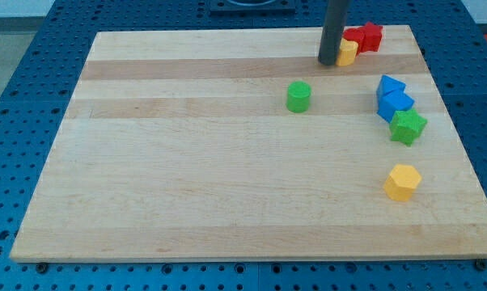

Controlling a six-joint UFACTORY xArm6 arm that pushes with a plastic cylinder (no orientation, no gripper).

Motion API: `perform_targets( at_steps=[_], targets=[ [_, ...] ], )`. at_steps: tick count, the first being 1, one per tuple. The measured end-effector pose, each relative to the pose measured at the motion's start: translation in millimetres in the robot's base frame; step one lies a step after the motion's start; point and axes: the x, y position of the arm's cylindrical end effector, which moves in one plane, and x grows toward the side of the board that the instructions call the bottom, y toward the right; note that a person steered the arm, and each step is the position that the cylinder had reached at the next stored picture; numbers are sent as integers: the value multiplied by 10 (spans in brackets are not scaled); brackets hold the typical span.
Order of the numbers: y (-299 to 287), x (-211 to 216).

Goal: Move yellow hexagon to the left of green star

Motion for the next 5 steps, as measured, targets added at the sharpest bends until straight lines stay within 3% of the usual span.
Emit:
perform_targets(
  at_steps=[1,5],
  targets=[
    [1,78],
    [-276,1555]
  ],
)
